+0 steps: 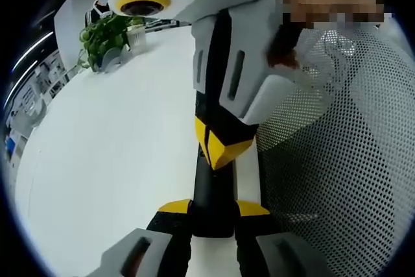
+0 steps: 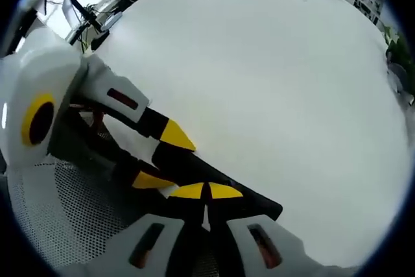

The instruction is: Press the specified remote control buttons in sequence, fully releasing each button before pressing the next.

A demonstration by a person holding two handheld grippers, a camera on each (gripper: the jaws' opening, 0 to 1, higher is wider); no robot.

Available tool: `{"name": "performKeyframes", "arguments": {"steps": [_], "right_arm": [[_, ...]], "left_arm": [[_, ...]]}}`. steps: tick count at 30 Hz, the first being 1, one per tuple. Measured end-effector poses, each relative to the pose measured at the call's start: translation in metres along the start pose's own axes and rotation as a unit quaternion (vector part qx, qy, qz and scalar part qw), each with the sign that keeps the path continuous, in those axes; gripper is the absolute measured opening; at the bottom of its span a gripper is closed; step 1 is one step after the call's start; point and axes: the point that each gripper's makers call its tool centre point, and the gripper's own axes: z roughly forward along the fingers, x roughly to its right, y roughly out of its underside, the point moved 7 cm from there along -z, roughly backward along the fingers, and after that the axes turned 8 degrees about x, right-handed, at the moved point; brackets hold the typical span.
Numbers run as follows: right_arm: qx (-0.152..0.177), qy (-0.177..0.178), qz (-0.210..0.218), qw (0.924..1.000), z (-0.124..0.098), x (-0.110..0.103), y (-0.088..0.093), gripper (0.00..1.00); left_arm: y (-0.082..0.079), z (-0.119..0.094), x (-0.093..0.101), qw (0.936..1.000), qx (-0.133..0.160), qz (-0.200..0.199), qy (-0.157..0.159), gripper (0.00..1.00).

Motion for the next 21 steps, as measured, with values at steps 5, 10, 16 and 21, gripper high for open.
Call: {"name": "performKeyframes", "arguments": {"steps": [5, 10, 16, 21], "right_arm": [[0.002, -0.002, 0.008, 1.0, -0.0002, 0.0008, 0.0003, 0.0], [0.005, -0.014, 0.029, 0.9995, -0.0019, 0.0034, 0.0013, 0.0], [0.013, -0.017, 0.029, 0.9994, -0.003, -0.0004, -0.0014, 0.0], [0.017, -0.025, 0.029, 0.9991, -0.0014, -0.0058, -0.005, 0.0]], "left_arm": [[-0.0007, -0.0001, -0.0001, 1.0, -0.003, -0.001, 0.0, 0.25], [-0.0008, -0.0003, 0.0004, 1.0, -0.003, -0.001, -0.001, 0.24], [-0.0006, -0.0001, 0.0001, 1.0, -0.002, -0.001, 0.0, 0.24], [-0.0005, 0.0001, -0.0001, 1.0, -0.002, -0.001, -0.001, 0.24]]}}
